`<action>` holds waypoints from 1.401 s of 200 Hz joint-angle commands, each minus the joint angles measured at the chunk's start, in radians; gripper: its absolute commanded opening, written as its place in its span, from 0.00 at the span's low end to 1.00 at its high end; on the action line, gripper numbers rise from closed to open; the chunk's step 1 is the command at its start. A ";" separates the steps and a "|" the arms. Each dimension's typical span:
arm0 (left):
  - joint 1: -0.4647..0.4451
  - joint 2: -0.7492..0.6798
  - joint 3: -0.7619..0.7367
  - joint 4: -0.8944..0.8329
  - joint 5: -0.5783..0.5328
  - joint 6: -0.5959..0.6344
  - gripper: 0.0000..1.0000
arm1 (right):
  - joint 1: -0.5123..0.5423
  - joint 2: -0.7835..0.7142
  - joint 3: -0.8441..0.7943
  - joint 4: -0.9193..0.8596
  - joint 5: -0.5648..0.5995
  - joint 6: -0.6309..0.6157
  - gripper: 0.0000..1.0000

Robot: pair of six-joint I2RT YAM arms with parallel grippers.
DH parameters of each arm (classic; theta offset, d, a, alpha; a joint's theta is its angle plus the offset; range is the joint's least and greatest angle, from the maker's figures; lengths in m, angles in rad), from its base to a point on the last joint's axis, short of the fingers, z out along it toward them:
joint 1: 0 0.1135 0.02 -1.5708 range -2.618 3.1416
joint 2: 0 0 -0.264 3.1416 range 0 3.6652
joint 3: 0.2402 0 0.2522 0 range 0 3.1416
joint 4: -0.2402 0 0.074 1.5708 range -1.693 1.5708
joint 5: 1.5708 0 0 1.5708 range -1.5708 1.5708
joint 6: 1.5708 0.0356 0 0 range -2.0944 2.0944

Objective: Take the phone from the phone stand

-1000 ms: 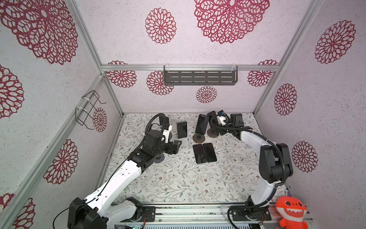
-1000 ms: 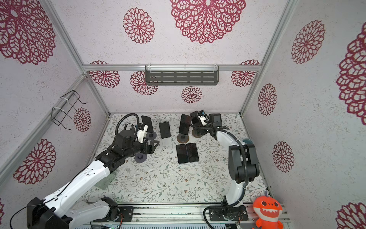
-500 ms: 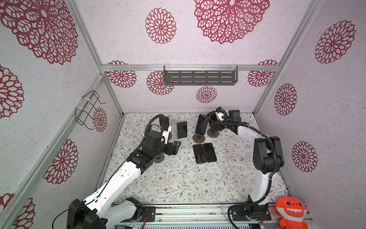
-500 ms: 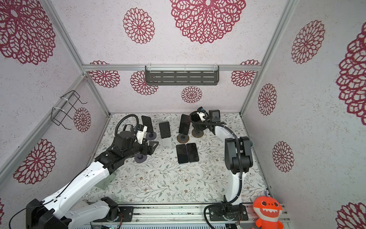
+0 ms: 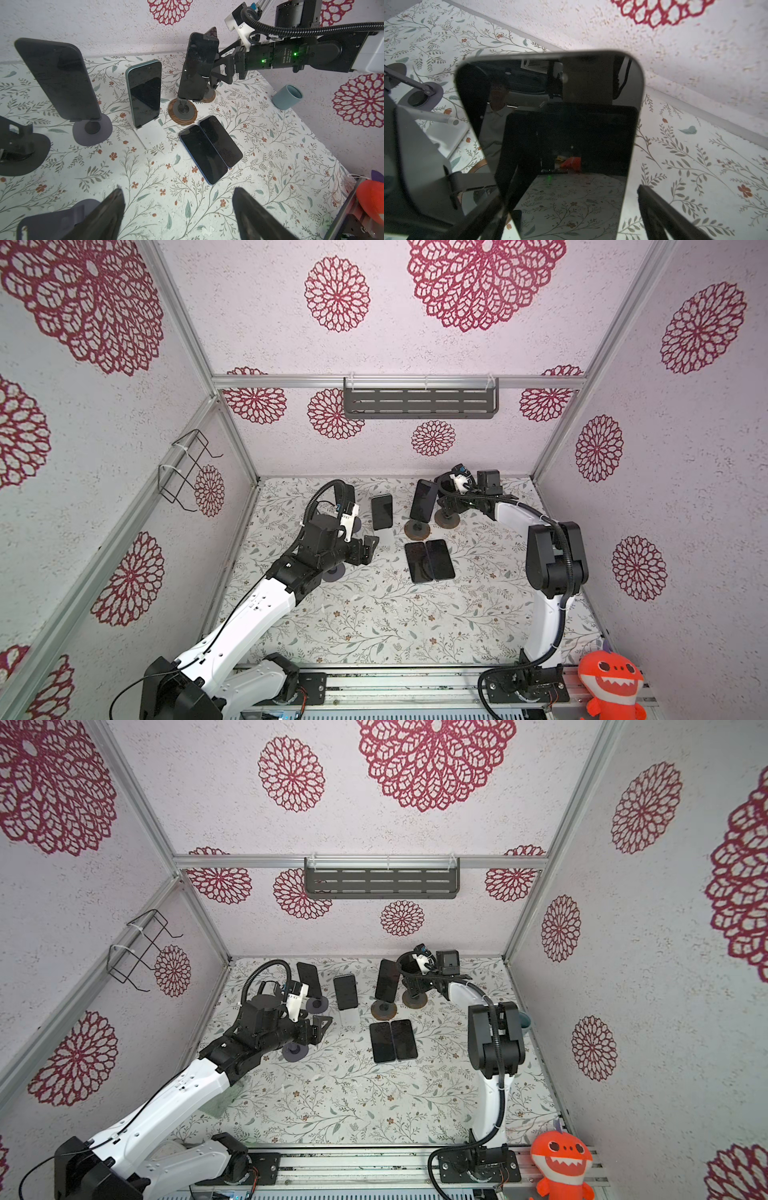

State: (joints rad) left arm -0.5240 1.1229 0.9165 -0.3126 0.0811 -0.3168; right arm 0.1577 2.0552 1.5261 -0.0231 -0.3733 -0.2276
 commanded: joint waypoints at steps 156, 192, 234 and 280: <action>-0.001 0.006 0.005 -0.011 -0.047 0.023 0.85 | -0.006 -0.082 -0.012 0.068 0.037 0.050 0.72; -0.001 0.005 0.007 -0.022 -0.059 0.022 0.85 | -0.006 -0.116 -0.015 0.058 0.052 0.053 0.71; -0.002 0.005 0.007 -0.020 -0.060 0.023 0.86 | -0.007 -0.161 -0.014 0.028 0.093 0.060 0.71; -0.001 0.003 0.005 -0.018 -0.062 0.025 0.86 | -0.007 -0.232 -0.046 -0.033 0.146 0.077 0.71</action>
State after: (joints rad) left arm -0.5240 1.1278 0.9165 -0.3279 0.0315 -0.3065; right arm 0.1577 1.9274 1.4899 -0.0559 -0.2604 -0.1806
